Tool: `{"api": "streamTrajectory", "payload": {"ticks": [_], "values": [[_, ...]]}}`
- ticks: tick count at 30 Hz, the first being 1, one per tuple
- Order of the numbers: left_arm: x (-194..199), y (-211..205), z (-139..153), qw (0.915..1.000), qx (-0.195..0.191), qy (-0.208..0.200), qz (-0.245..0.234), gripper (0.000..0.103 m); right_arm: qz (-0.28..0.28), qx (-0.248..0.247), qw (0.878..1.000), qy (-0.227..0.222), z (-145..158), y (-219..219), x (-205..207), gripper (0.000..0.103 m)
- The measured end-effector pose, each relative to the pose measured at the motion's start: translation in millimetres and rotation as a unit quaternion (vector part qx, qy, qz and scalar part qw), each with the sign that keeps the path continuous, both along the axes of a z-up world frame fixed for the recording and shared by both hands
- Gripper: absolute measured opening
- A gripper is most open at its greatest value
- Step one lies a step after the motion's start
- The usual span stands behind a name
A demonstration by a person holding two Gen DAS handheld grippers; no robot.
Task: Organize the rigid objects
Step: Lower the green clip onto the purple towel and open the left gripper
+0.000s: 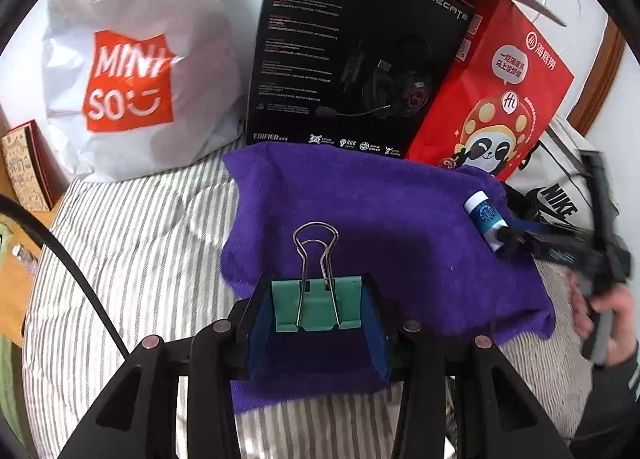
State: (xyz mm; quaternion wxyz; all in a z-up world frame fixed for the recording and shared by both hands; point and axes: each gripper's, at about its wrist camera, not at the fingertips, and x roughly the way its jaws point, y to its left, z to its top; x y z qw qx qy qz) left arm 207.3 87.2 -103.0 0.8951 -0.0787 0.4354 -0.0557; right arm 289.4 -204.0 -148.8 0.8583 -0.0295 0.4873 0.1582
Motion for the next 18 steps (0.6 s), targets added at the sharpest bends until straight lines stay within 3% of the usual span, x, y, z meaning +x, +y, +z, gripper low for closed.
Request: {"api": "streamTrajectory", "payload": {"ticks": [9, 18], "values": [[59.5, -17.1, -18.4, 0.9997, 0.020, 0.014, -0.004, 0.040, -0.005, 0.042, 0.999, -0.015, 27.0, -22.9, -66.9, 0.064], [105.7, -33.6, -35.1, 0.9980, 0.042, 0.047, 0.008, 0.040, -0.009, 0.049, 0.999, -0.011, 24.9, -34.1, -122.8, 0.065]]}}
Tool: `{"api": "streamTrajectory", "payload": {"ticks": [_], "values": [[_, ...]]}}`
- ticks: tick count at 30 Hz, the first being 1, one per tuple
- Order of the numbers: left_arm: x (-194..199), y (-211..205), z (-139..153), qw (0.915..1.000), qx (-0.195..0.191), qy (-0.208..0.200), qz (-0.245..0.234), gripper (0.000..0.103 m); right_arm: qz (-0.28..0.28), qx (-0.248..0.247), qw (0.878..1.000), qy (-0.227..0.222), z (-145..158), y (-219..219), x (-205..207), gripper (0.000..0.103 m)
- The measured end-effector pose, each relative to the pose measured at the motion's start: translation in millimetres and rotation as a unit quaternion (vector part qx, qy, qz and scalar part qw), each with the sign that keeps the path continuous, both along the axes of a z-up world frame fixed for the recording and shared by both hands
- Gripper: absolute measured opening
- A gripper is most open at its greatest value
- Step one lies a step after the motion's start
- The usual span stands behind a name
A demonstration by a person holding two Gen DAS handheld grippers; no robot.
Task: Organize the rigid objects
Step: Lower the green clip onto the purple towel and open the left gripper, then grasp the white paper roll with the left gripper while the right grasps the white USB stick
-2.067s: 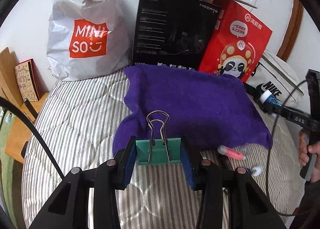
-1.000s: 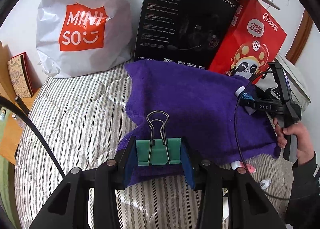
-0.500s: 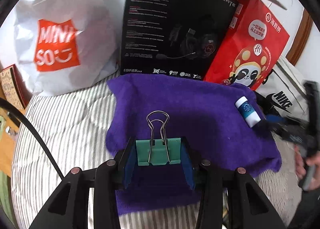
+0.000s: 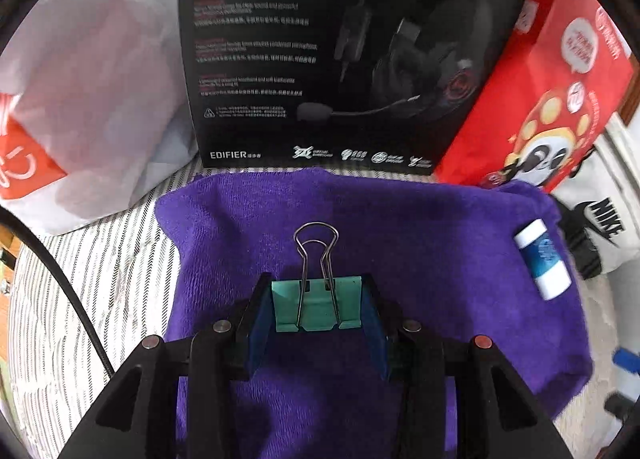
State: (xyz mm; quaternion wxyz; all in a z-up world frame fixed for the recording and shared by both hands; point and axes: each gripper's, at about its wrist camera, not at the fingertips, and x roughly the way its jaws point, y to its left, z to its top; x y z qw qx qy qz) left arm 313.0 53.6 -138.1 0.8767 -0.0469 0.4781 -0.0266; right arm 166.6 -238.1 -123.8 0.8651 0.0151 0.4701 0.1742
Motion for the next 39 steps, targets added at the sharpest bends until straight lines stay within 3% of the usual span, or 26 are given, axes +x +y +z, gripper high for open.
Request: {"api": "streamTrajectory", "payload": {"ticks": [13, 14, 17, 21, 24, 30, 35, 39], "values": [[10.5, -26.4, -12.5, 0.9979, 0.062, 0.016, -0.004, 0.040, -0.036, 0.022, 0.999, 0.026, -8.3, -30.0, -29.0, 0.065], [10.7, -27.6, -12.5, 0.9977, 0.065, 0.017, -0.004, 0.042, -0.037, 0.023, 0.999, 0.027, -9.0, -30.7, -31.1, 0.065], [12.5, -27.1, -13.3, 0.9982, 0.051, 0.032, -0.003, 0.067, -0.043, 0.019, 0.999, 0.027, -9.5, -32.0, -37.7, 0.065], [2.3, -29.6, -12.7, 0.9980, 0.050, 0.039, -0.004, 0.069, -0.044, 0.016, 0.999, 0.024, -9.0, -32.2, -46.0, 0.065], [-22.6, -21.1, -10.6, 0.9984, 0.048, 0.030, -0.001, 0.069, -0.044, 0.020, 0.998, 0.027, -9.6, -31.2, -52.3, 0.065], [-87.0, -22.8, 24.5, 0.9990, 0.040, -0.002, -0.019, 0.069, -0.044, 0.026, 0.998, 0.026, -7.2, -27.1, -65.7, 0.065], [-142.6, -32.1, 27.3, 0.9992, 0.028, 0.017, -0.023, 0.069, -0.050, 0.031, 0.998, 0.023, -4.7, -26.1, -79.3, 0.066], [-163.1, -26.5, 16.2, 0.9993, 0.008, 0.031, -0.017, 0.069, -0.052, 0.031, 0.998, 0.027, -7.1, -27.6, -89.2, 0.066]]}}
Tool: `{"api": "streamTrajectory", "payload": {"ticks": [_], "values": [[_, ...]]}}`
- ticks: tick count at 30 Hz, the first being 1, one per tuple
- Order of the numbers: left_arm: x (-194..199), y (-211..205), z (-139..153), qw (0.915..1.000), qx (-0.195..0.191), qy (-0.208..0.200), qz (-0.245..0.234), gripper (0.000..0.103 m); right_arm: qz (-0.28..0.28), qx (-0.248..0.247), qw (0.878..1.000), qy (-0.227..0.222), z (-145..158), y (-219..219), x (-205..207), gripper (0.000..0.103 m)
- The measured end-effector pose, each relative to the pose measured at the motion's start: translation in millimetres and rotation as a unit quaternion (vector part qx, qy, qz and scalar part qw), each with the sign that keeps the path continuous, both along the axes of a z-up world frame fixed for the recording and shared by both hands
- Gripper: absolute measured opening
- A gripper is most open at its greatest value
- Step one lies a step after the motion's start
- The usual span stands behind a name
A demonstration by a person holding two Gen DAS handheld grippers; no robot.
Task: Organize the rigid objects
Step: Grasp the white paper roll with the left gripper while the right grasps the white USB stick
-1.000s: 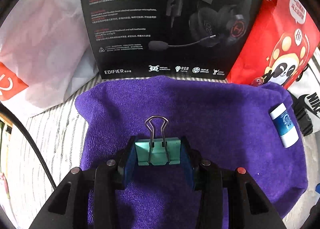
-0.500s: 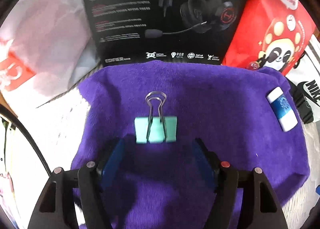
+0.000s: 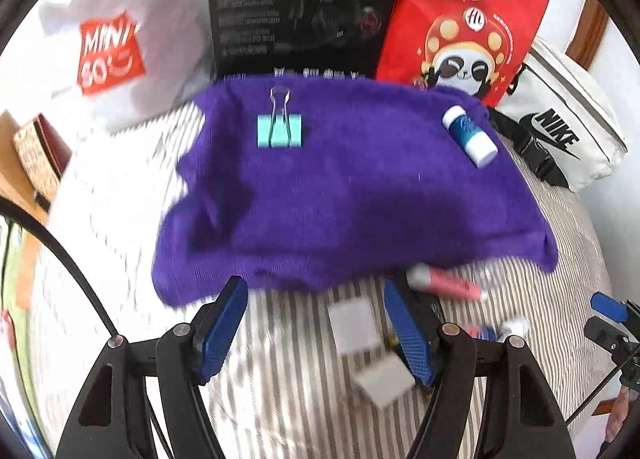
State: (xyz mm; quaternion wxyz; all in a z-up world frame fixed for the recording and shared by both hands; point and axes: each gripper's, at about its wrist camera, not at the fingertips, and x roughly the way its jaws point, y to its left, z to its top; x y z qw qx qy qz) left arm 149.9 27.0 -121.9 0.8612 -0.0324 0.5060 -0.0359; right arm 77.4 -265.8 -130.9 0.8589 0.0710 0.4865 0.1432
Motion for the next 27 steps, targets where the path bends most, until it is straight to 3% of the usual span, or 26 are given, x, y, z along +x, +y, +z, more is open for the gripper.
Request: {"api": "streamTrajectory", "payload": {"ticks": [3, 8, 13, 15, 17, 27], "values": [[-2.3, -0.3, -12.8, 0.9995, -0.023, 0.021, 0.009, 0.068, -0.001, -0.004, 1.000, 0.004, -3.1, -0.2, -6.7, 0.066], [0.9, -9.7, -28.1, 0.9992, -0.012, 0.035, 0.013, 0.066, -0.001, -0.004, 1.000, 0.006, -5.0, 0.2, -18.4, 0.066], [-0.2, -17.0, -35.0, 0.9989, 0.030, 0.033, 0.014, 0.049, 0.000, -0.010, 1.000, 0.012, -10.0, -0.4, -23.7, 0.066], [-2.4, -23.0, -34.0, 0.9982, 0.052, 0.029, 0.000, 0.037, 0.000, -0.008, 1.000, 0.015, -12.1, -0.3, -24.0, 0.066], [-3.6, -24.9, -32.8, 0.9987, 0.045, 0.023, -0.011, 0.027, 0.001, -0.008, 1.000, 0.018, -14.8, 1.2, -22.1, 0.066], [-11.8, -4.4, -26.1, 0.9993, 0.036, 0.009, -0.008, 0.027, 0.013, -0.017, 1.000, 0.012, -18.6, 18.6, -10.5, 0.066]]}}
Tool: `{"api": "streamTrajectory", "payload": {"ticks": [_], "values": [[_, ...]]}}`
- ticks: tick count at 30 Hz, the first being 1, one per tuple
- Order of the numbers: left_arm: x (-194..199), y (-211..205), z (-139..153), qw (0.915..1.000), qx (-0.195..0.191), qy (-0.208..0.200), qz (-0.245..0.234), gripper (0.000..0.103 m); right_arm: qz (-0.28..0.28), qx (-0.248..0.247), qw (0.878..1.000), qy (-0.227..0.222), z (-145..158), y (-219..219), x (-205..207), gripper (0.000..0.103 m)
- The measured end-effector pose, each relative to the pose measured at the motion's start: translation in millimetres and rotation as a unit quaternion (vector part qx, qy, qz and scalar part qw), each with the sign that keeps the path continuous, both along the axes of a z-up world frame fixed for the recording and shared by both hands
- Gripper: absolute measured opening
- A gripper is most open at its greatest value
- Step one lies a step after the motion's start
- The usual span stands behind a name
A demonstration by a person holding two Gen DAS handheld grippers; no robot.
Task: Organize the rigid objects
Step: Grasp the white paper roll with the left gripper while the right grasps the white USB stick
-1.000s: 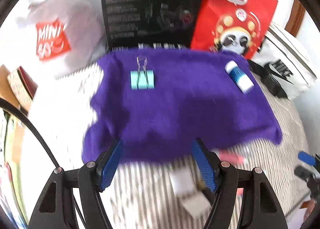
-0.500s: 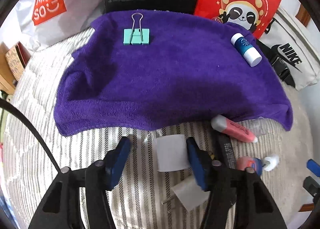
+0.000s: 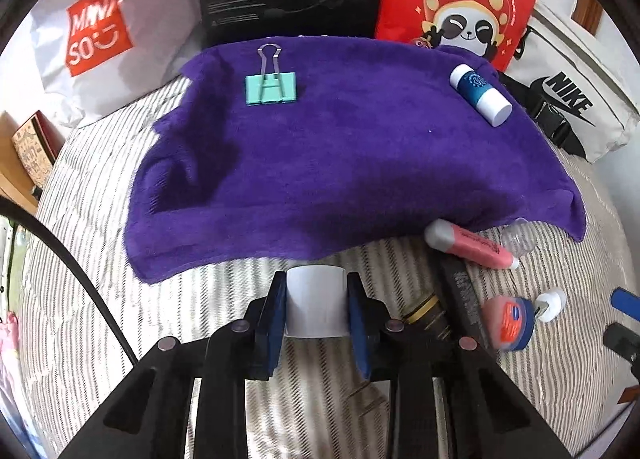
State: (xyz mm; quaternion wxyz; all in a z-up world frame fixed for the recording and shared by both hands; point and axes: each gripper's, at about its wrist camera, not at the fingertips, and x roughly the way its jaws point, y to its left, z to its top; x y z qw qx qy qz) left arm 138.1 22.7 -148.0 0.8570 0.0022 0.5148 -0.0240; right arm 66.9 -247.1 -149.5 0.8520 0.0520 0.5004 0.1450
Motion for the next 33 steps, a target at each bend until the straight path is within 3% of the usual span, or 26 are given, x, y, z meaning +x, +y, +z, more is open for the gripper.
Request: {"api": "streamTrajectory", "payload": {"ticks": [11, 19, 26, 27, 29, 30, 33], "values": [[-42.7, 43.3, -3.1, 0.9992, 0.009, -0.014, 0.038, 0.027, 0.001, 0.007, 1.000, -0.004, -20.0, 26.3, 14.1, 0.066], [-53.4, 45.3, -7.6, 0.9988, 0.000, -0.022, 0.044, 0.027, -0.010, -0.061, 0.997, -0.039, -35.3, 61.6, 15.4, 0.065], [-57.0, 44.5, -8.6, 0.9986, 0.002, -0.031, 0.044, 0.027, -0.039, -0.082, 0.994, -0.054, -38.9, 70.3, 19.5, 0.064], [-57.0, 44.4, -8.6, 0.9985, 0.003, -0.032, 0.044, 0.027, -0.039, -0.087, 0.994, -0.057, -39.1, 72.3, 19.6, 0.062], [-57.2, 44.3, -8.8, 0.9985, 0.003, -0.034, 0.044, 0.027, -0.036, -0.089, 0.993, -0.069, -38.6, 76.0, 18.0, 0.041], [-57.4, 44.5, -8.8, 0.9984, 0.002, -0.035, 0.043, 0.027, -0.033, -0.088, 0.993, -0.072, -37.8, 77.0, 16.7, 0.037], [-58.3, 44.7, -8.9, 0.9984, 0.000, -0.039, 0.042, 0.027, -0.027, -0.089, 0.994, -0.064, -36.2, 74.7, 16.3, 0.036]]}}
